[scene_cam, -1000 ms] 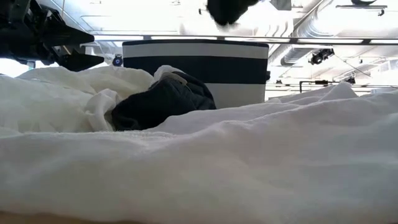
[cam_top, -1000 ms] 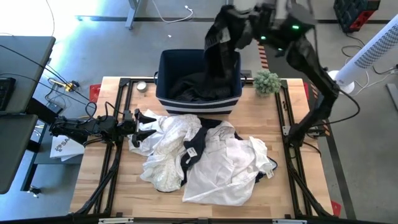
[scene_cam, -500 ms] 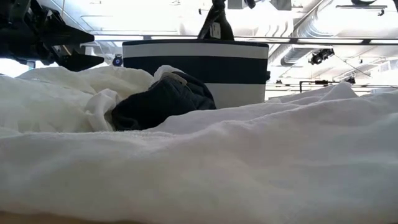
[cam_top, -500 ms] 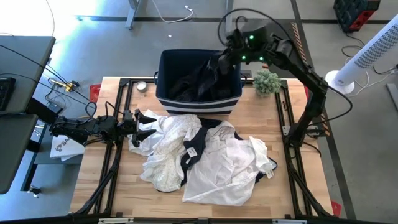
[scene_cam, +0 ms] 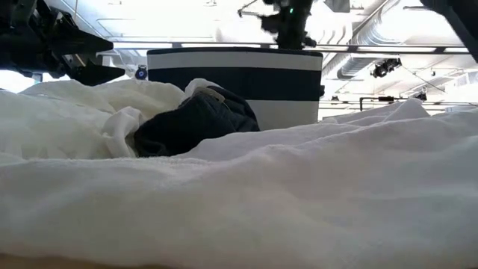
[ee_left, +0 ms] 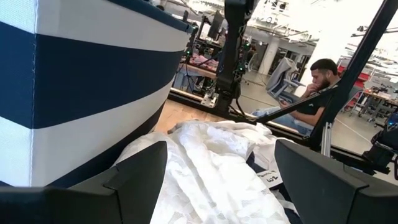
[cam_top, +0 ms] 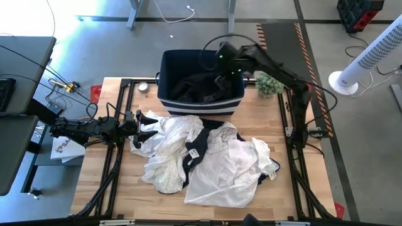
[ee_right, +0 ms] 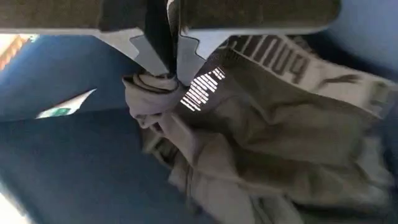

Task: Sort clothes
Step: Put the black boxer into the blue bin

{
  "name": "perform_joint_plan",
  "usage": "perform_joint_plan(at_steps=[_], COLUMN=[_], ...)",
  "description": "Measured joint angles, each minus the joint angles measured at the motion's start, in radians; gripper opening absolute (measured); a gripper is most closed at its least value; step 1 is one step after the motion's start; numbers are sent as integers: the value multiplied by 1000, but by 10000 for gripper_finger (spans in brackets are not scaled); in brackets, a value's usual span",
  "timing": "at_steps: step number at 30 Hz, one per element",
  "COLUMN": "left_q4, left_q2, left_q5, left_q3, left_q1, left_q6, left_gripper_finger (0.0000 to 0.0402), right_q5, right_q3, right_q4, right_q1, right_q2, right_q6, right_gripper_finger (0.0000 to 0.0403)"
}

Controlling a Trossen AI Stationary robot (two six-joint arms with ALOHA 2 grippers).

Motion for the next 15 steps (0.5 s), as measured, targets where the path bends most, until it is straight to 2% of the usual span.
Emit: perform_joint_plan(at_steps=[5,11,15], left_q4=[0,0,0], left_q2=[0,0,0], left_q5=[0,0,0], left_q3=[0,0,0], left_q1=[0,0,0], left_q6=[-1,-2,-2], left_gripper_finger=[296,296,296], right_q5=[-16,-18,-2], right_q3=[0,2,78], right_q4=[-76,-134,-134], right_q1=[0,-20,-30], right_q2=[83,102,73], right_q6=[-3,-48,-42], right_gripper_finger=[24,108,150])
